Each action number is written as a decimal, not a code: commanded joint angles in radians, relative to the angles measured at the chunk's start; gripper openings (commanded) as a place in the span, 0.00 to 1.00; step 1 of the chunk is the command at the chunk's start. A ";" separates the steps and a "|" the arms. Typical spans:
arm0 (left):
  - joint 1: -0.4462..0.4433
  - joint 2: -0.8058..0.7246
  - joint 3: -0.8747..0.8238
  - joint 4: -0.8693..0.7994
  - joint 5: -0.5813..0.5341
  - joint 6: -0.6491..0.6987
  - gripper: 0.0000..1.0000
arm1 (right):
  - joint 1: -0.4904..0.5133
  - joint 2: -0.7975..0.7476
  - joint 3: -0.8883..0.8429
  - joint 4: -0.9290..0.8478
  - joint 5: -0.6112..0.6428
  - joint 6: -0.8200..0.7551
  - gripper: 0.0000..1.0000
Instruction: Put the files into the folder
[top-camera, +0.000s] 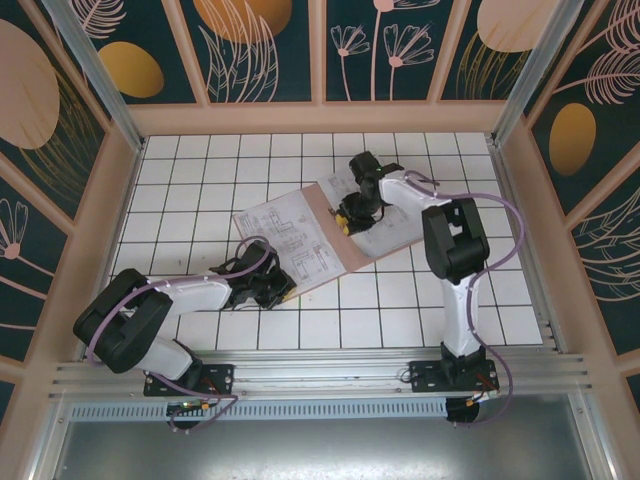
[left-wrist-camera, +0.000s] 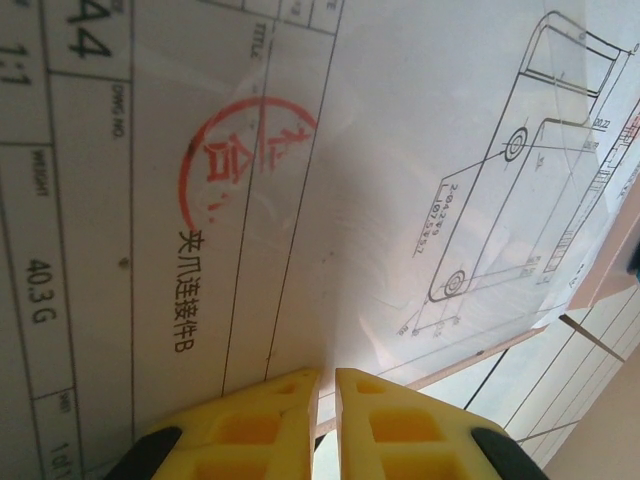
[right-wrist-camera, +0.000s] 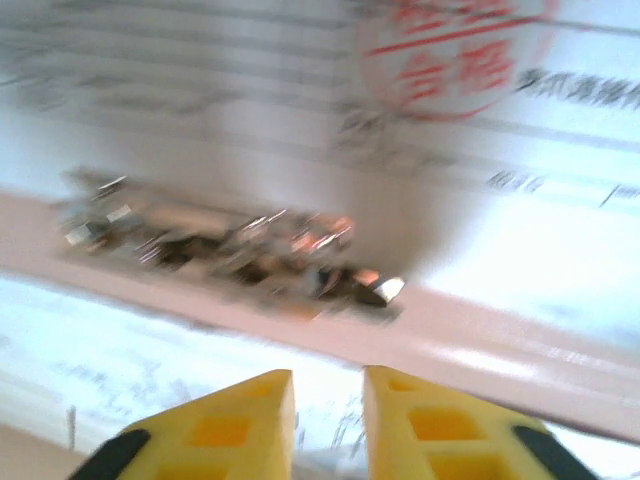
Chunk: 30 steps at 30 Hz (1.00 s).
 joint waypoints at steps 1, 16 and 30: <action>-0.004 0.028 0.001 -0.083 -0.024 0.015 0.15 | 0.008 -0.104 0.032 0.037 0.015 0.008 0.36; 0.030 -0.001 0.016 -0.179 -0.065 0.081 0.16 | -0.045 -0.430 -0.314 0.425 0.033 -0.165 0.54; 0.229 -0.023 0.086 -0.395 -0.135 0.336 0.20 | -0.012 -0.678 -0.808 0.712 0.002 -0.316 0.53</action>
